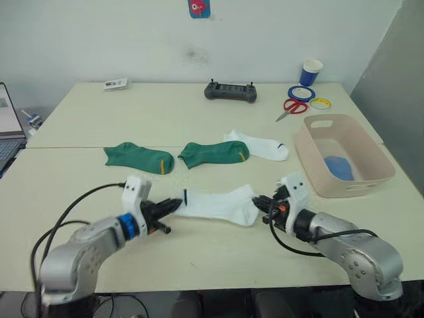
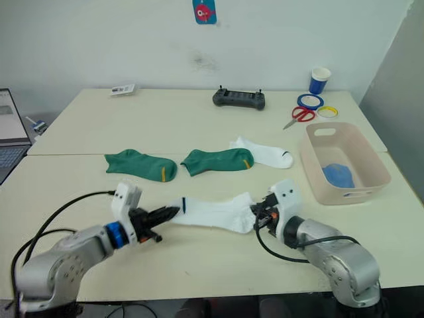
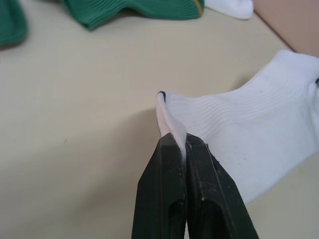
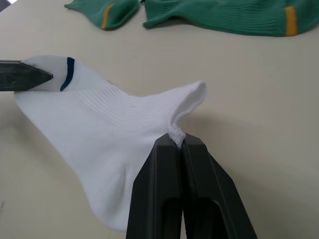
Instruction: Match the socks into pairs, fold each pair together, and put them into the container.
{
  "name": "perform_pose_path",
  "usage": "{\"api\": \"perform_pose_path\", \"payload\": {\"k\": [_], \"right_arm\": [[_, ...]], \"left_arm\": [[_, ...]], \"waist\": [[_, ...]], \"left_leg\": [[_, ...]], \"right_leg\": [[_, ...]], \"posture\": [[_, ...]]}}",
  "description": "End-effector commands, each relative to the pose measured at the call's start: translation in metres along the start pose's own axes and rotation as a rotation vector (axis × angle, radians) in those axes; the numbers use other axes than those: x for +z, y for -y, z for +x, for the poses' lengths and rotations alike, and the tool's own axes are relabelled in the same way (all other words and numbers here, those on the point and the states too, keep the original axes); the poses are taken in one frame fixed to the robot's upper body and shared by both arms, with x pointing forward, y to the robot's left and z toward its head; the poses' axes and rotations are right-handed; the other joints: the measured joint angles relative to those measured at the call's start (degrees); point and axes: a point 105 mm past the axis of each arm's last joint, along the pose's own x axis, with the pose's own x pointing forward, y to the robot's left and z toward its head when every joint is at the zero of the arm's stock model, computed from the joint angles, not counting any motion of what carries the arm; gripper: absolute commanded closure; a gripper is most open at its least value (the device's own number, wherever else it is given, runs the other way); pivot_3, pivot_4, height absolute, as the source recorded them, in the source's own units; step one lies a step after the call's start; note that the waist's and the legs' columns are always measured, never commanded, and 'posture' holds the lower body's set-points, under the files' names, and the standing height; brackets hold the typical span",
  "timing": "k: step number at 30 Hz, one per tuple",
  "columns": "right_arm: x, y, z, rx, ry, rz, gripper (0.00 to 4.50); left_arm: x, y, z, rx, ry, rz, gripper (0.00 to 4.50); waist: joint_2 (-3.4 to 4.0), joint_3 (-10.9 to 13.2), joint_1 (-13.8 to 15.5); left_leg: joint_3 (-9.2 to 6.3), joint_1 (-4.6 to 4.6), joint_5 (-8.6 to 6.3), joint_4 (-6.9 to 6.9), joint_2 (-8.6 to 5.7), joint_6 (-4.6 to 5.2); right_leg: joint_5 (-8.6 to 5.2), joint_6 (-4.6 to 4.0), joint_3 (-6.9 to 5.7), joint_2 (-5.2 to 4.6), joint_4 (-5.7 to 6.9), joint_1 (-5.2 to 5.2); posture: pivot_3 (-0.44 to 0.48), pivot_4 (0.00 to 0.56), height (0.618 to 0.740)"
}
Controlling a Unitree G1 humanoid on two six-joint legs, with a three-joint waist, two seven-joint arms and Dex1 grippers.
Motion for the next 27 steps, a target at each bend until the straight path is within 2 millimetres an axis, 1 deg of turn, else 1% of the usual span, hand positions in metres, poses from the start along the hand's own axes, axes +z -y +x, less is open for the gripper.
{"api": "perform_pose_path", "payload": {"k": [1, 4, 9, 12, 14, 18, 26, 27], "right_arm": [[-0.003, -0.015, 0.001, 0.065, -0.005, -0.021, 4.5], [-0.01, -0.015, -0.001, 0.062, -0.029, -0.014, 4.5], [-0.022, -0.01, -0.01, 0.026, -0.066, 0.016, 4.5], [-0.027, -0.009, -0.012, 0.015, -0.084, 0.017, 4.5], [-0.028, -0.009, -0.013, 0.012, -0.087, 0.015, 4.5], [-0.029, -0.006, -0.008, -0.006, -0.092, 0.015, 4.5], [-0.031, -0.005, -0.008, -0.024, -0.108, 0.009, 4.5], [-0.031, -0.004, -0.009, -0.032, -0.108, 0.01, 4.5]], "left_arm": [[-0.002, 0.011, -0.015, 0.026, 0.029, 0.023, 4.47], [-0.009, 0.014, -0.02, 0.042, 0.024, 0.027, 4.47], [-0.009, 0.016, -0.019, 0.048, 0.026, 0.047, 4.47], [-0.013, 0.018, -0.02, 0.047, 0.014, 0.05, 4.47], [-0.016, 0.019, -0.021, 0.046, 0.005, 0.051, 4.47], [-0.03, 0.019, -0.021, 0.032, -0.044, 0.042, 4.47], [-0.039, 0.014, -0.022, 0.032, -0.048, 0.055, 4.47], [-0.04, 0.013, -0.023, 0.032, -0.051, 0.053, 4.28]], "waist": [[-0.02, 0.0, 0.3], [-0.04, 0.0, 0.6], [-0.07, 0.0, 0.7], [-0.07, 0.0, 0.6], [-0.07, 0.0, 0.5], [-0.07, 0.0, 0.5], [-0.07, 0.0, 0.6], [-0.07, 0.0, 0.6]], "left_leg": [[0.0, 0.0, 0.0, 0.02, -0.02, 0.0], [0.11, 0.03, 0.0, 0.02, -0.05, -0.01], [0.11, 0.04, 0.01, 0.03, -0.06, -0.02], [0.21, 0.04, 0.01, 0.02, -0.05, -0.02], [0.22, 0.04, 0.01, 0.01, -0.04, -0.02], [0.24, 0.04, 0.0, -0.02, 0.0, -0.02], [0.26, 0.04, 0.0, -0.01, -0.02, -0.02], [0.26, 0.04, 0.0, -0.02, -0.02, -0.02]], "right_leg": [[0.01, -0.01, -0.01, -0.01, -0.01, 0.01], [0.02, -0.02, 0.05, -0.08, -0.03, 0.03], [0.08, -0.07, 0.02, -0.08, -0.03, 0.03], [0.08, -0.07, 0.09, -0.07, -0.04, 0.01], [0.07, -0.07, 0.09, -0.06, -0.05, -0.01], [0.07, -0.08, 0.11, -0.02, -0.05, -0.04], [0.07, -0.09, 0.13, -0.03, -0.07, -0.04], [0.06, -0.09, 0.13, -0.03, -0.08, -0.04]], "posture": [[0.0, 0.15, 0.74], [0.0, 0.15, 0.74], [0.0, 0.15, 0.74], [0.0, 0.15, 0.74], [0.0, 0.15, 0.74], [0.0, 0.15, 0.74], [0.0, 0.15, 0.74], [0.0, 0.15, 0.74]]}}
